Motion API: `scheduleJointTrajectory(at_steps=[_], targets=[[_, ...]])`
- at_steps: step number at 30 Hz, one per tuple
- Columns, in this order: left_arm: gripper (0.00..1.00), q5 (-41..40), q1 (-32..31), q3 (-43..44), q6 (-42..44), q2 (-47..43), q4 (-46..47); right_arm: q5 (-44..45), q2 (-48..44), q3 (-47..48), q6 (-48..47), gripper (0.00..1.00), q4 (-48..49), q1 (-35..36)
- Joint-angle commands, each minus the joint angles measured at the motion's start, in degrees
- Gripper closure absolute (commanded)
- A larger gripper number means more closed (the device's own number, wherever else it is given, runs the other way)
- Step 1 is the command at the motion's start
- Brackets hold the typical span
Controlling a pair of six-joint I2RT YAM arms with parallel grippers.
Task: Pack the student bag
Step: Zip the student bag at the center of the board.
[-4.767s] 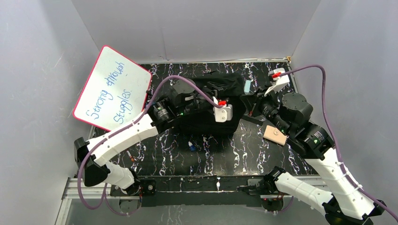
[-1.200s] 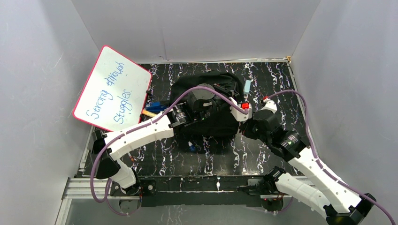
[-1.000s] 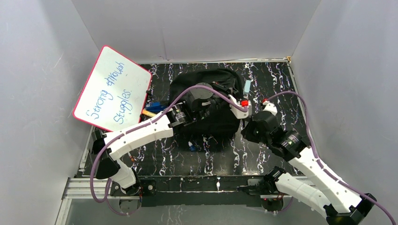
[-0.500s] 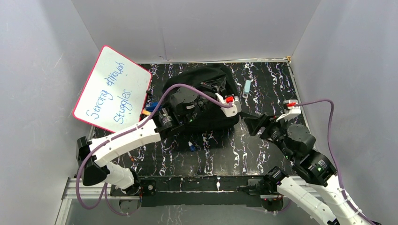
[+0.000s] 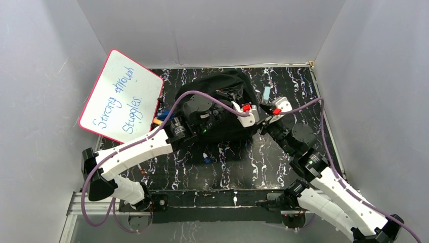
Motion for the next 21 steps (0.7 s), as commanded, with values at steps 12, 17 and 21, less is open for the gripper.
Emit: scheduleJointTrajectory(at_steps=[12, 17, 21], targets=[[1.0, 12.59, 0.28, -3.98, -4.9, -9.97, 0.35, -4.66, 12.89, 1.94, -16.99, 0.44, 24.16, 0.01], [0.77, 8.32, 0.28, -4.94, -6.31, -11.46, -0.94, -2.25, 12.85, 2.66, -13.15, 0.9, 22.57, 0.01], [0.53, 1.22, 0.28, -10.14, -9.53, -15.06, 1.98, 3.02, 13.9, 5.96, -8.52, 0.99, 16.74, 0.07]])
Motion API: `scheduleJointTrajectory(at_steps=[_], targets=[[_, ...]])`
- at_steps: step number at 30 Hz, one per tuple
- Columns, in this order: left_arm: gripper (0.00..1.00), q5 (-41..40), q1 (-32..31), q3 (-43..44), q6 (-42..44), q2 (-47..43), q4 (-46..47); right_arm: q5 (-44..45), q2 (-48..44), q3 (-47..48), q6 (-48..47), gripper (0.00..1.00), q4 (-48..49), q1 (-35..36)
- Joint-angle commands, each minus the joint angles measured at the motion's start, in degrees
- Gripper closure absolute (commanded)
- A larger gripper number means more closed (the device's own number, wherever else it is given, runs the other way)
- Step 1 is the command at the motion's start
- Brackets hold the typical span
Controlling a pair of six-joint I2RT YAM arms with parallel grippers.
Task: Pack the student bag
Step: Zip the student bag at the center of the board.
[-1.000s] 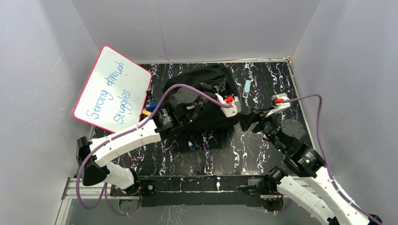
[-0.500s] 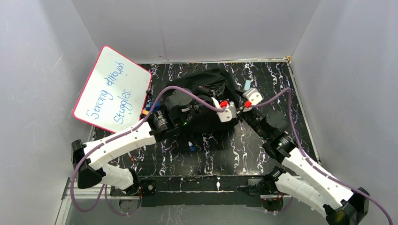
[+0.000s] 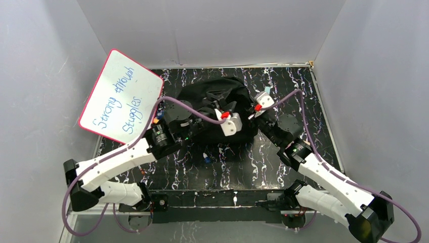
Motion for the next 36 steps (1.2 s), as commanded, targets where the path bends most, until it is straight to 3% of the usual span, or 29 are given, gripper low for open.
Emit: scheduleJointTrajectory(at_steps=[1, 7, 11, 18, 21, 26, 36], targets=[[0.5, -8.69, -0.03, -5.33, -5.08, -7.1, 5.8, 8.96, 0.78, 7.28, 5.58, 1.0, -1.92, -0.28], [0.42, -21.33, -0.03, -15.53, -14.58, -16.85, 12.58, 24.41, 7.35, 17.27, 19.29, 1.0, -19.3, -0.38], [0.41, -25.8, -0.04, -20.5, -20.1, -21.93, 13.85, 29.3, 12.02, 22.62, 23.98, 1.0, -26.19, -0.39], [0.41, -31.29, 0.1, -29.65, -25.6, -25.99, 14.95, 27.19, 14.96, 26.19, 25.51, 1.0, -28.66, -0.56], [0.4, -34.43, 1.48, -33.48, -31.69, -26.75, 16.84, 28.41, 14.81, 26.21, 27.8, 1.0, -30.55, -0.67], [0.39, -28.07, 8.87, -36.18, -48.87, -25.89, 11.57, 27.96, 16.07, 27.73, 30.54, 1.0, -34.25, -1.01], [0.43, -13.73, 14.6, -51.14, -49.61, -29.33, 24.36, 23.29, 22.83, 36.28, 36.32, 1.0, -46.67, -4.53]])
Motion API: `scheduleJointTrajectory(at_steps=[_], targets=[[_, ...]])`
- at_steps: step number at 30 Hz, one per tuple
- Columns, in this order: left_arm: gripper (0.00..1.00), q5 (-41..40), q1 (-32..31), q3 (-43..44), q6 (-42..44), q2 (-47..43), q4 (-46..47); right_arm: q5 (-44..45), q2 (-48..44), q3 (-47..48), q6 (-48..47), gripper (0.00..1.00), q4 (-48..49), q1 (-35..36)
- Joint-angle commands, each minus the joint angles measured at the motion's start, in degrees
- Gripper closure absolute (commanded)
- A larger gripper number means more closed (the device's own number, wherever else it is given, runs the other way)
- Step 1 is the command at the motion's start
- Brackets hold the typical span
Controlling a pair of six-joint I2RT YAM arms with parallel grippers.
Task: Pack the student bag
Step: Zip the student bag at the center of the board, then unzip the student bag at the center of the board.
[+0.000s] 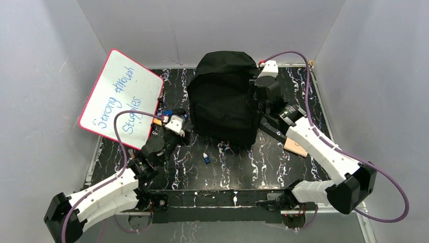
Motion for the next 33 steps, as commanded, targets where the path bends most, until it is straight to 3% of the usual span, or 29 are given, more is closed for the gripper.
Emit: scheduleJointTrajectory(at_steps=[1, 6, 15, 20, 33], targets=[[0.43, 7.72, 0.65, -6.28, -2.85, -3.64, 10.91, -1.54, 1.55, 3.69, 3.57, 1.0, -7.35, -2.44], [0.45, 12.06, 0.66, -14.69, -3.2, -5.28, 23.07, -6.87, 0.15, 1.98, 5.22, 1.0, -7.36, -7.08], [0.53, 15.7, 0.61, -11.94, -0.26, 15.4, 38.25, -10.72, -3.45, -0.38, 5.02, 1.0, -5.38, -7.45], [0.55, 12.63, 0.64, -10.15, -1.36, 24.48, 47.27, -11.75, -4.37, -0.93, 5.3, 1.0, -5.29, -7.51], [0.54, 11.98, 2.57, -4.33, -0.18, 35.04, 52.85, -14.23, -6.3, -2.87, 5.79, 1.0, -4.47, -7.46]])
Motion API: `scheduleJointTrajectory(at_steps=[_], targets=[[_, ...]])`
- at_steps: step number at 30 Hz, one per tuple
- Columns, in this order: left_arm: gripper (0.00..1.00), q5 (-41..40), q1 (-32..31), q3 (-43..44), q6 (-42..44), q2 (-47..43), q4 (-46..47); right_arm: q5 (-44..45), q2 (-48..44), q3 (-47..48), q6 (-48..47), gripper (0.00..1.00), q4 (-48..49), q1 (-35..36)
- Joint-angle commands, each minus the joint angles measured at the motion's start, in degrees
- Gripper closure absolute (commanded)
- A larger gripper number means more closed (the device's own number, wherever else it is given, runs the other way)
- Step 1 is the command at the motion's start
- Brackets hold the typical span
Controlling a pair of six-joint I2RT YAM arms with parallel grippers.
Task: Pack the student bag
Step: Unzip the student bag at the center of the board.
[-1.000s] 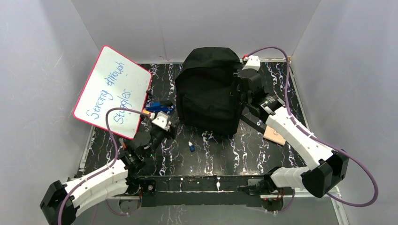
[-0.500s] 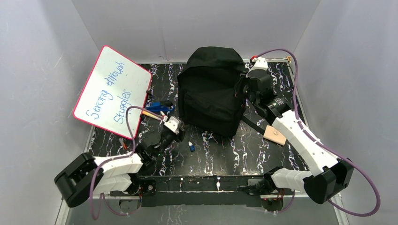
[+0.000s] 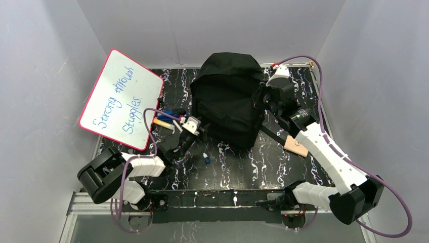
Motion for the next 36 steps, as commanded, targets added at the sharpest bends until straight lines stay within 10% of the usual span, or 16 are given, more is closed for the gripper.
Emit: scheduleJointTrajectory(at_steps=[1, 17, 26, 36], targets=[[0.55, -1.43, 1.68, 2.61, -0.07, 1.37, 4.86, -1.95, -1.78, -0.64, 0.33, 1.0, -0.38, -0.37], [0.77, 3.2, 4.79, 5.21, -4.63, 5.2, 4.84, -2.8, -2.54, -1.06, 0.15, 1.0, -0.13, -0.36], [0.69, 3.86, 4.83, 5.26, -5.55, 6.49, 4.84, -2.93, -2.74, -0.95, -0.03, 1.0, -0.28, -0.34], [1.0, 2.4, 5.38, 5.7, -5.56, 7.14, 4.88, -2.65, -3.28, -1.56, -0.02, 1.0, -0.16, -0.34]])
